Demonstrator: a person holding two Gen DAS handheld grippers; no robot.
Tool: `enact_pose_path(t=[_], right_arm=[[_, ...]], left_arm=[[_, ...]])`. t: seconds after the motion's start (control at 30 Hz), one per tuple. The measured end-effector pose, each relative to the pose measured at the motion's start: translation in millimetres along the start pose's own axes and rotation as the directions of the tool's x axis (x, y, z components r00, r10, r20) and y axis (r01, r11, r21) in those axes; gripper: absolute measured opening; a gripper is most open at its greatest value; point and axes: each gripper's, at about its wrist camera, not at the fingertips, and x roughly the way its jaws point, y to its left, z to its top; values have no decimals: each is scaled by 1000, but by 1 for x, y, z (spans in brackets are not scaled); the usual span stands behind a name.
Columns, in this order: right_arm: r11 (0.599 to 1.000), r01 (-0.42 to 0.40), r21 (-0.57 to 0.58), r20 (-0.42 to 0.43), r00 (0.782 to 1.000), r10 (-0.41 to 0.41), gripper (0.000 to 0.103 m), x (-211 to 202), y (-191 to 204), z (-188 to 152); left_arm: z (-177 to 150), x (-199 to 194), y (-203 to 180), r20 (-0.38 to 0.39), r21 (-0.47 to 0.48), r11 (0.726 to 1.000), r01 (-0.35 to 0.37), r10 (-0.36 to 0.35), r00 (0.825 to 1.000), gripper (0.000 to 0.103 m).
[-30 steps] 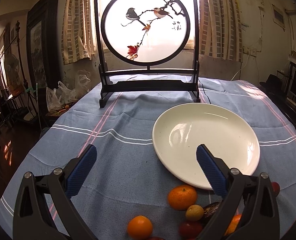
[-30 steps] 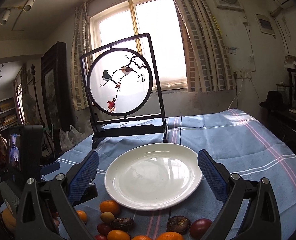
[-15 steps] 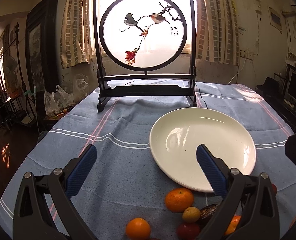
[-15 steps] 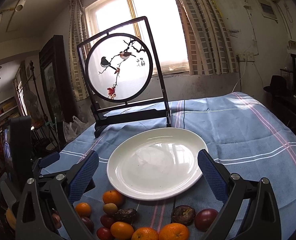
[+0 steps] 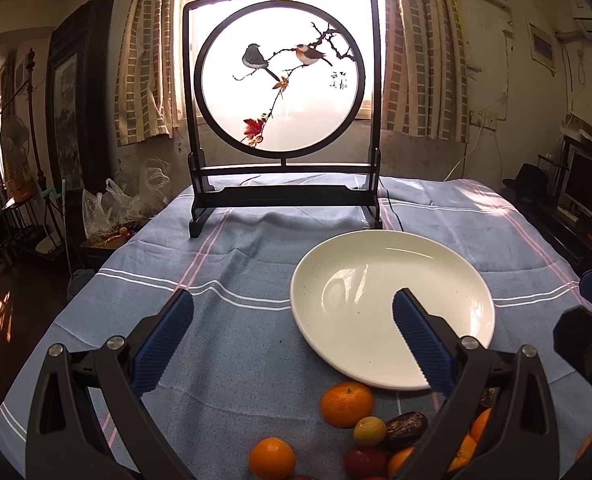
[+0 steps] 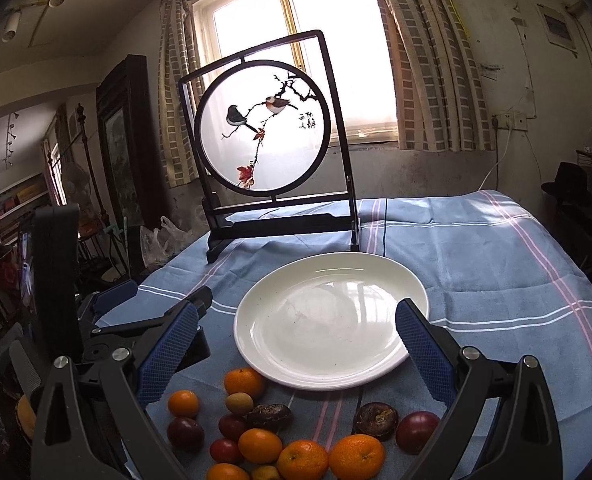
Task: Organize fruits
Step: 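Place a red cherry tomato with the left tool while the right places a dark plum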
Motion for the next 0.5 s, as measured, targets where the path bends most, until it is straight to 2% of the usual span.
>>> enact_pose_path(t=[0.07,0.27,0.37,0.5], right_arm=[[1000,4,-24,-8,1000,-4,99,-10,0,2],[999,-3,-47,-39,999,1,99,-30,-2,-2],[998,-35,-61,-119,993,28,99,-34,-2,-13],[993,-73,-92,-242,969,49,99,-43,-4,-34]], left_arm=[[0,-9,3,4,5,1000,20,-20,1000,98],[-4,-34,1,27,65,998,15,-17,999,98],[-11,-49,-3,38,140,990,23,-28,999,98],[-33,-71,-1,-3,267,961,78,-80,997,98]])
